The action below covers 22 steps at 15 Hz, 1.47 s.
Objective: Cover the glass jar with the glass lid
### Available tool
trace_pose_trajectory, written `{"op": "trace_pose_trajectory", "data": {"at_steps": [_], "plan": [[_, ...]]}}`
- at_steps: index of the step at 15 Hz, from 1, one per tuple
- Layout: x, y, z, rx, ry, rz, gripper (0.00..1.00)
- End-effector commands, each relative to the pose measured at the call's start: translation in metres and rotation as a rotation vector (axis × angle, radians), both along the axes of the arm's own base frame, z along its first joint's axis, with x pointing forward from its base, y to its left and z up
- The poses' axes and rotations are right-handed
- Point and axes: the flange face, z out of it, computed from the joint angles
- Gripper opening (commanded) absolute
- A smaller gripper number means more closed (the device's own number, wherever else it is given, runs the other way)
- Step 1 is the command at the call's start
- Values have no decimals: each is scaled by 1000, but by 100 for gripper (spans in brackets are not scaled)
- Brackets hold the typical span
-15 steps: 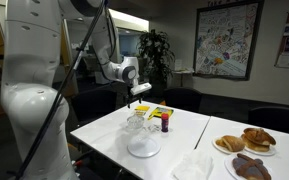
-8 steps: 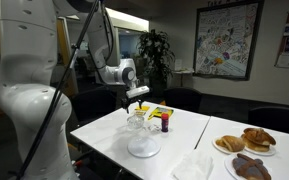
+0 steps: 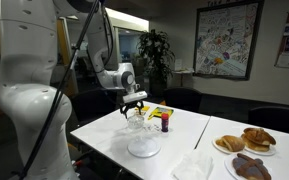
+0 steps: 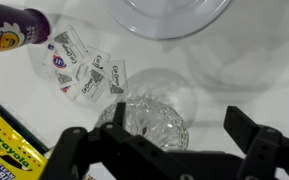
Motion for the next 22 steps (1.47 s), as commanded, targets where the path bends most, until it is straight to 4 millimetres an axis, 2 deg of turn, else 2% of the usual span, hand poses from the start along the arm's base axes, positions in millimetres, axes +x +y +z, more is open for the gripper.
{"op": "trace_pose_trajectory", "data": {"at_steps": [1,10,22], "plan": [[-8,-8,-6,5,-37,-31,100],[-22,-16,-23,15,-3,-93,100],[-15,-38,-57,46,-42,-122,100]]}}
